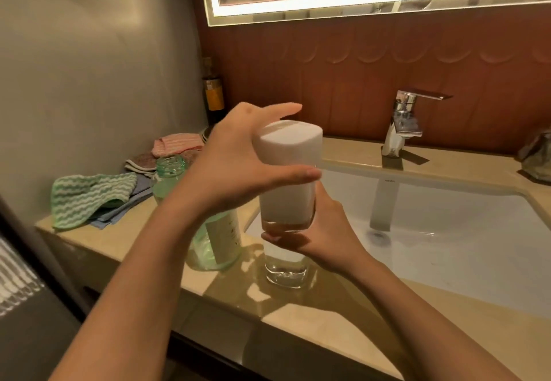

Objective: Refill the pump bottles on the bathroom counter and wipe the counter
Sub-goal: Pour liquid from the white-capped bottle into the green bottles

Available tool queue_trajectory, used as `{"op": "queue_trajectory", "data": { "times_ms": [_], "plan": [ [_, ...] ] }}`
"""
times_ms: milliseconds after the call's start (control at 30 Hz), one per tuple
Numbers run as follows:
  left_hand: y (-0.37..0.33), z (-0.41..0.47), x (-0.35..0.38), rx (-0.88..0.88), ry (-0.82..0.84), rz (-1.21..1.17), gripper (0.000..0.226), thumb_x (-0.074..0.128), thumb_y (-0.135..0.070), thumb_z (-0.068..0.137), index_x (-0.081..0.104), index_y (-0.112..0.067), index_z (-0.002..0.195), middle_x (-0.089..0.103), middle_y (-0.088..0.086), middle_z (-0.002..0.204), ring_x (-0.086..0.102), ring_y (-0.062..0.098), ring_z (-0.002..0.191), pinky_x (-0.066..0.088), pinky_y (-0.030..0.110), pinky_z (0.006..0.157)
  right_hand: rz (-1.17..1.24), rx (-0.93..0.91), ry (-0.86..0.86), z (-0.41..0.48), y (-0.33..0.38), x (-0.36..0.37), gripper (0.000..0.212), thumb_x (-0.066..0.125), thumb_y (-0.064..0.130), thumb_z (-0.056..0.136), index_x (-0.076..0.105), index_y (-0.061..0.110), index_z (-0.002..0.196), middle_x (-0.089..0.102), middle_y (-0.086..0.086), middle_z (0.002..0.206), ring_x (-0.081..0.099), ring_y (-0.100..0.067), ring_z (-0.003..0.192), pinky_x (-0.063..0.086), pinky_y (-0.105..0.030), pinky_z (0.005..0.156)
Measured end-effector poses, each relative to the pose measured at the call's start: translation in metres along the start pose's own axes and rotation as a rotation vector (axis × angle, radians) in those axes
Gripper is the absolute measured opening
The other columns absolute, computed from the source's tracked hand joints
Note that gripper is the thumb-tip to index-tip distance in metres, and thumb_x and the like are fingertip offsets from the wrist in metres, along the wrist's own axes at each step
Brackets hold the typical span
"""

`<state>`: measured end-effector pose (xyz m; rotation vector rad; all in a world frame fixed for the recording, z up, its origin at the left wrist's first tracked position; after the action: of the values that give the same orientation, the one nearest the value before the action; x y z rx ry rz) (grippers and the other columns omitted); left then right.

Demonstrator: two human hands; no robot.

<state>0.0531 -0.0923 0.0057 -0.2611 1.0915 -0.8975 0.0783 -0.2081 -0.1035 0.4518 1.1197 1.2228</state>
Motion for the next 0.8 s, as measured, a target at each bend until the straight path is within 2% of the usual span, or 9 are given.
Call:
{"op": "queue_trajectory", "data": {
  "times_ms": [67, 133, 233, 333, 367, 433, 633, 700, 800],
  "plan": [
    [-0.001, 0.000, 0.010, 0.019, -0.010, 0.049, 0.089, 0.068, -0.073, 0.054, 0.034, -0.054, 0.133, 0.034, -0.012, 0.121, 0.031, 0.003, 0.114, 0.025, 0.005, 0.081, 0.009, 0.005, -0.003, 0.000, -0.001, -0.001, 0.083, 0.085, 0.045, 0.059, 0.035, 0.037, 0.125, 0.057, 0.019, 0.105, 0.060, -0.006, 0.097, 0.057, -0.026, 0.079],
    [-0.001, 0.000, 0.013, 0.056, 0.041, -0.035, 0.081, 0.067, -0.067, 0.062, 0.030, -0.060, 0.133, 0.027, -0.019, 0.136, 0.025, -0.002, 0.124, 0.023, 0.007, 0.085, 0.007, 0.009, -0.012, 0.000, -0.001, -0.001, 0.082, 0.085, 0.043, 0.059, 0.034, 0.040, 0.124, 0.056, 0.022, 0.103, 0.059, -0.003, 0.096, 0.056, -0.023, 0.078],
    [0.003, -0.004, 0.011, 0.050, 0.205, -0.254, 0.072, 0.060, -0.048, 0.061, 0.039, -0.064, 0.128, 0.021, -0.026, 0.150, 0.030, -0.008, 0.130, 0.038, 0.010, 0.089, -0.010, 0.008, -0.009, 0.000, 0.001, -0.001, 0.080, 0.085, 0.040, 0.060, 0.032, 0.044, 0.119, 0.053, 0.026, 0.100, 0.059, -0.002, 0.094, 0.055, -0.019, 0.076],
    [0.006, -0.006, 0.005, 0.035, 0.271, -0.370, 0.069, 0.064, -0.038, 0.060, 0.049, -0.057, 0.125, 0.038, -0.021, 0.145, 0.045, -0.002, 0.124, 0.047, 0.021, 0.092, -0.002, 0.013, 0.007, -0.001, 0.002, 0.000, 0.079, 0.086, 0.039, 0.060, 0.034, 0.042, 0.120, 0.055, 0.021, 0.103, 0.060, -0.006, 0.095, 0.056, -0.024, 0.076],
    [0.007, -0.004, 0.003, 0.036, 0.250, -0.351, 0.068, 0.070, -0.033, 0.063, 0.050, -0.053, 0.126, 0.047, -0.021, 0.139, 0.050, -0.001, 0.120, 0.047, 0.026, 0.094, 0.003, 0.016, 0.010, -0.001, 0.002, 0.000, 0.078, 0.086, 0.038, 0.060, 0.035, 0.041, 0.119, 0.057, 0.019, 0.103, 0.060, -0.007, 0.094, 0.057, -0.025, 0.076],
    [0.008, 0.000, -0.002, 0.016, 0.165, -0.285, 0.069, 0.082, -0.036, 0.067, 0.051, -0.049, 0.127, 0.057, -0.024, 0.125, 0.054, -0.002, 0.113, 0.047, 0.026, 0.090, 0.009, 0.020, 0.012, -0.001, 0.002, 0.000, 0.077, 0.086, 0.037, 0.060, 0.036, 0.040, 0.118, 0.058, 0.017, 0.102, 0.061, -0.007, 0.093, 0.057, -0.024, 0.075],
    [0.004, 0.004, -0.003, -0.028, -0.034, -0.177, 0.067, 0.066, -0.063, 0.054, 0.055, -0.050, 0.119, 0.057, -0.029, 0.107, 0.050, -0.024, 0.090, 0.044, -0.001, 0.061, -0.004, 0.016, 0.020, -0.001, 0.002, 0.001, 0.082, 0.086, 0.039, 0.060, 0.031, 0.041, 0.122, 0.054, 0.019, 0.105, 0.059, -0.007, 0.097, 0.056, -0.023, 0.077],
    [0.004, 0.002, -0.005, -0.055, -0.104, -0.223, 0.065, 0.066, -0.062, 0.055, 0.059, -0.045, 0.117, 0.059, -0.026, 0.106, 0.054, -0.019, 0.090, 0.047, 0.004, 0.064, -0.019, 0.015, 0.011, 0.000, 0.002, 0.001, 0.084, 0.086, 0.041, 0.059, 0.030, 0.043, 0.121, 0.054, 0.020, 0.103, 0.059, -0.006, 0.095, 0.056, -0.023, 0.076],
    [0.008, -0.001, -0.009, -0.119, -0.197, -0.384, 0.055, 0.072, -0.059, 0.066, 0.063, -0.036, 0.115, 0.062, -0.014, 0.108, 0.060, 0.001, 0.096, 0.051, 0.017, 0.072, -0.034, 0.006, -0.004, 0.000, 0.003, -0.001, 0.082, 0.086, 0.041, 0.058, 0.034, 0.042, 0.120, 0.058, 0.019, 0.099, 0.061, -0.005, 0.091, 0.055, -0.022, 0.074]
  ]
}}
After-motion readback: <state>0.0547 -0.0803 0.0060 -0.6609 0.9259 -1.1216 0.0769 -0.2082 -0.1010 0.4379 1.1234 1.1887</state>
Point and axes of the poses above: each hand's wrist, its own z-axis towards the middle knuckle, its own x-axis out of the palm, y = z × x, the point moved 6 cm from there along z, towards the middle knuckle
